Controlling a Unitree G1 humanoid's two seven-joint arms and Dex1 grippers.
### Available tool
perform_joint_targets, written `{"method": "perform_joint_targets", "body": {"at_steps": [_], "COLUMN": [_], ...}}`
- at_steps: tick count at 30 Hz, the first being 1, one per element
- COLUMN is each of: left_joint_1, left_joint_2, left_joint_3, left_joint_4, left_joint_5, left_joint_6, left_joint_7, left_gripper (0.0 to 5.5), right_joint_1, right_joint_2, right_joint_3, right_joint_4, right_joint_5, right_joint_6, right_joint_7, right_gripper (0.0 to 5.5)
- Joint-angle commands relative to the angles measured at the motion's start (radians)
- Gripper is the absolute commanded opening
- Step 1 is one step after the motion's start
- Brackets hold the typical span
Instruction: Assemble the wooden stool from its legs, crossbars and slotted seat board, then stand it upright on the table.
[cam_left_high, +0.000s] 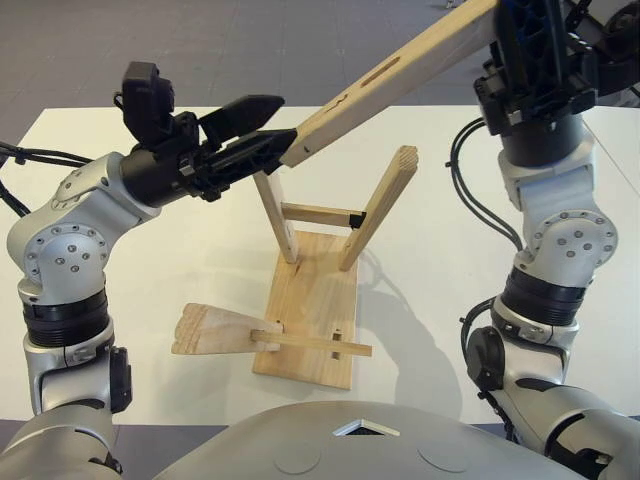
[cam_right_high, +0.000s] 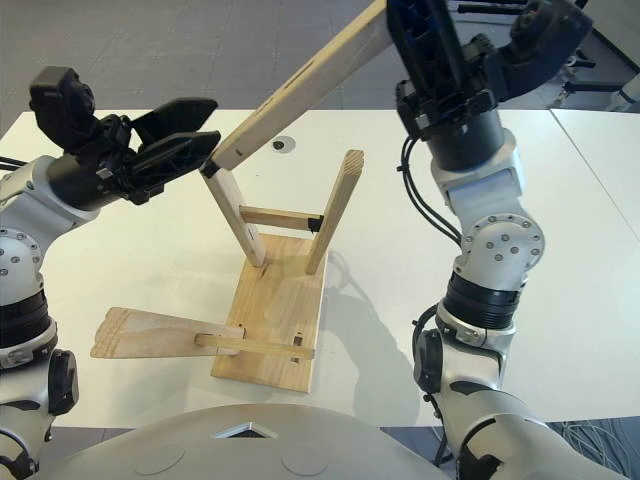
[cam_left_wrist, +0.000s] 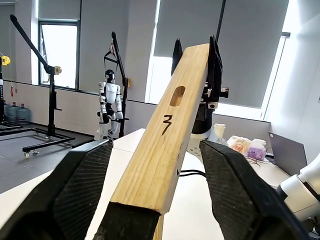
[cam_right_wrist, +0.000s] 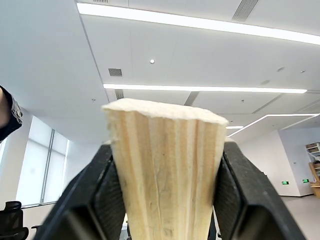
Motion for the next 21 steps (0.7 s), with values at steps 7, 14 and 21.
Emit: {"method": "perform_joint_targets", "body": {"at_steps": [7,14,21], "left_joint_1": [0.282,0.531,0.595], "left_joint_2": [0.091,0.156,0.192], "left_joint_3": [0.289,0.389,0.351], "left_joint_4": [-0.143,-0.239,-0.220], "left_joint_5": [-0.123,-0.200,-0.217], "left_joint_6": [0.003,0.050,0.066], "left_joint_7": [0.021,0.003,-0.008], "left_gripper": [4.70,5.40,5.40], "right_joint_1": [0.225,0.502,0.673], "right_joint_2": [-0.277,-0.379,-0.306], "right_joint_3": [-0.169,-0.162,-0.045], "right_joint_4": [-0.002,-0.167,-0.363], "right_joint_5": [0.331,0.241,0.001], "right_joint_6": [0.288,0.371,0.230], "right_joint_7": [0.123,0.269,0.315], "right_gripper": [2.04,2.04,2.04]}}
